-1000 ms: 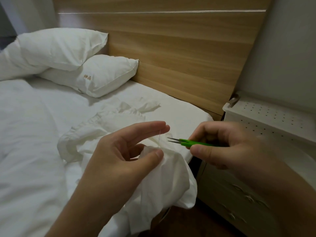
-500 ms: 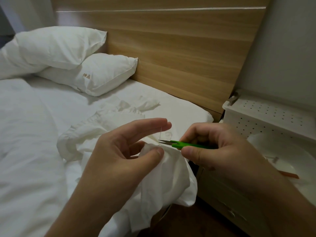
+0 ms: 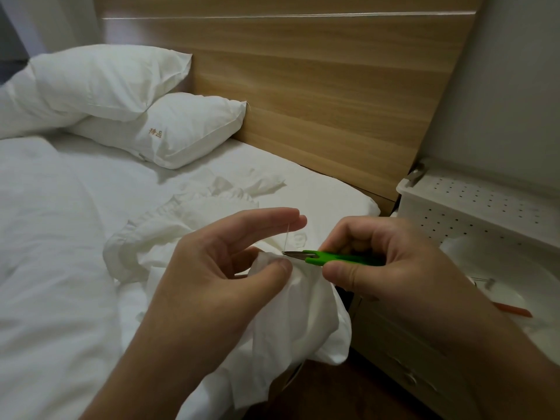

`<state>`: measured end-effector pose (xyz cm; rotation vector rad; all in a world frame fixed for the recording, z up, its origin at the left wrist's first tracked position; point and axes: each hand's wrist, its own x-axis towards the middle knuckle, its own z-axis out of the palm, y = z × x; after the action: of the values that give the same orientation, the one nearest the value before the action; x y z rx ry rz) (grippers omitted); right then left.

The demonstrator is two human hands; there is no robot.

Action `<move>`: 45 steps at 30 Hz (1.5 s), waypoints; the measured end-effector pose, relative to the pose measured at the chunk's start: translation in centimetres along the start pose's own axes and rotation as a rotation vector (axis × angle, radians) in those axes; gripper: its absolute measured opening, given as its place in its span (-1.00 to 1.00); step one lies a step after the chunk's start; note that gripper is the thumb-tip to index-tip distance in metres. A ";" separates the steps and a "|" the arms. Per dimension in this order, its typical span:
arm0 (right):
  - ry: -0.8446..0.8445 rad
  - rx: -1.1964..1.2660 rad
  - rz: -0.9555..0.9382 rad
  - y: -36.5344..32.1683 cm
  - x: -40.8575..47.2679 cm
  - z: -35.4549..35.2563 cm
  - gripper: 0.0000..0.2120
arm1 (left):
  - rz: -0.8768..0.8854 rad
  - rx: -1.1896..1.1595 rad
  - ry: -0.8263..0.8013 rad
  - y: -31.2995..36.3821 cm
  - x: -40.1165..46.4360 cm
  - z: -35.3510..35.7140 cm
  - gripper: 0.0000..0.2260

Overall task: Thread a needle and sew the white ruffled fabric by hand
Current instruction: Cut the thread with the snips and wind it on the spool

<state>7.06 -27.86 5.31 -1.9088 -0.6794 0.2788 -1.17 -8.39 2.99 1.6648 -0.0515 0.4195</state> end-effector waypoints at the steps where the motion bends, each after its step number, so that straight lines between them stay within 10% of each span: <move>1: -0.003 0.000 -0.002 0.0 0.0 0.0 -0.93 | -0.001 -0.001 -0.002 0.0 0.0 0.0 -0.53; 19: -0.003 0.000 -0.030 0.8 0.2 -0.1 -0.94 | -0.027 0.000 0.034 0.2 0.1 -0.1 -0.56; 27: -0.013 0.413 0.121 2.1 1.0 -0.6 -0.72 | -0.037 0.002 0.059 0.5 0.0 0.0 -0.52; 45: 0.145 0.306 0.221 3.5 3.0 3.6 -0.93 | -0.067 -0.060 0.016 0.7 0.0 0.2 -0.51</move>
<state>8.90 -24.42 0.94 -1.6895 -0.3082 0.3579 -1.31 -8.64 3.65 1.5994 0.0037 0.3770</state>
